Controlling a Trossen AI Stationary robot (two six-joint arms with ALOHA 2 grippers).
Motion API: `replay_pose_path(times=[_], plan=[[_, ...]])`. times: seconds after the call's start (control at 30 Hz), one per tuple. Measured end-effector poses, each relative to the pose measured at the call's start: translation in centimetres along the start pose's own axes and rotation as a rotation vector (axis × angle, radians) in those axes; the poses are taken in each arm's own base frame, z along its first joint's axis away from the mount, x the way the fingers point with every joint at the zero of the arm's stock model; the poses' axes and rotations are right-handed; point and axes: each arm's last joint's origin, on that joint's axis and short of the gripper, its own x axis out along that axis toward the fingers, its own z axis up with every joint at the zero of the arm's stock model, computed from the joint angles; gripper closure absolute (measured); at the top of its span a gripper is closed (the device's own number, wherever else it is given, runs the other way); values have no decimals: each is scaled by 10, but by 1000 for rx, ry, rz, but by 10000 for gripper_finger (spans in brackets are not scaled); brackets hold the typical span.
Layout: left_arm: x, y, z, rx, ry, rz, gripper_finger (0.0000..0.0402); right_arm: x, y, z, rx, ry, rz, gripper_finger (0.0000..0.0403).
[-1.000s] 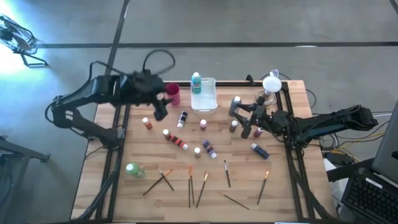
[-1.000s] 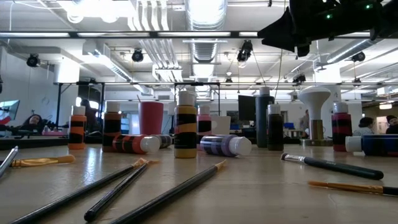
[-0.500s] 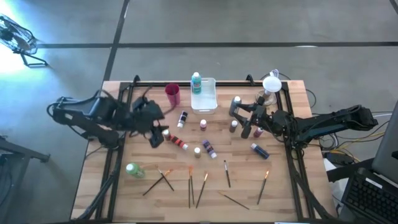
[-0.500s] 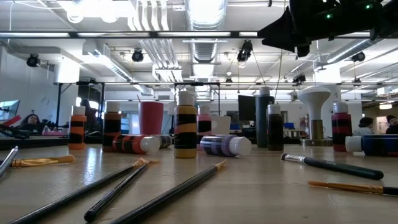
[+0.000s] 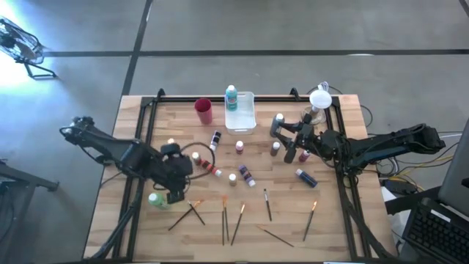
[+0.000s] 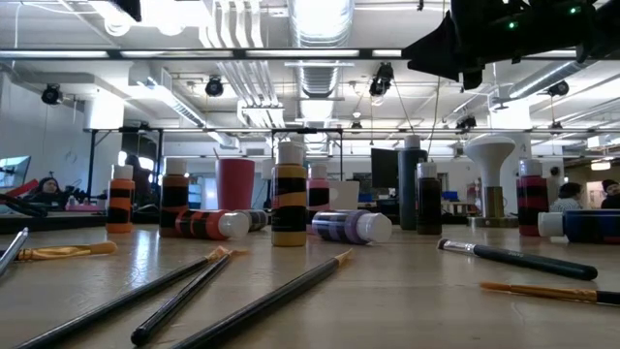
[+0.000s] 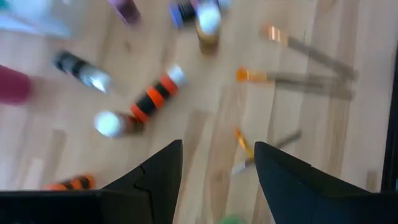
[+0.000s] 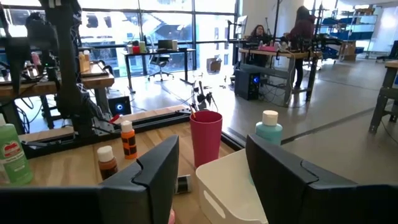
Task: Pick & Place Paint Supplies
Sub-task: Put the silver paint brush into the pink cup
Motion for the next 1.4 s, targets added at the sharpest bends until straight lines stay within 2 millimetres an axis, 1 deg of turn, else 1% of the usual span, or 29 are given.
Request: replay_pose_path(times=[0.17, 0.27, 0.37, 0.5, 0.73, 0.83, 1.0, 1.23, 1.4], plan=[[36, -4, -17, 7, 98, -31, 197, 0, 0, 0, -4, 1, 0, 227], [55, -5, -28, 8, 133, -48, 197, 0, 0, 0, -4, 1, 0, 222], [70, -5, -37, 10, 168, -70, 197, 0, 0, -1, -5, 3, -1, 214], [85, -4, -47, 15, 206, -96, 197, 0, 0, -1, 0, 6, -1, 204], [95, -3, -55, 20, 227, -93, 197, 0, 0, -3, 2, 11, -1, 198], [100, -4, -56, 34, 209, -109, 197, -1, -1, -4, 2, 13, -2, 203], [102, -5, -57, 69, 194, -124, 197, -1, -1, -7, 0, 21, -2, 216], [104, -7, -58, 159, 197, -130, 197, -2, -2, -12, 11, 33, -3, 229], [114, -10, -59, 247, 229, -117, 197, -3, -2, -13, 10, 37, -4, 223]])
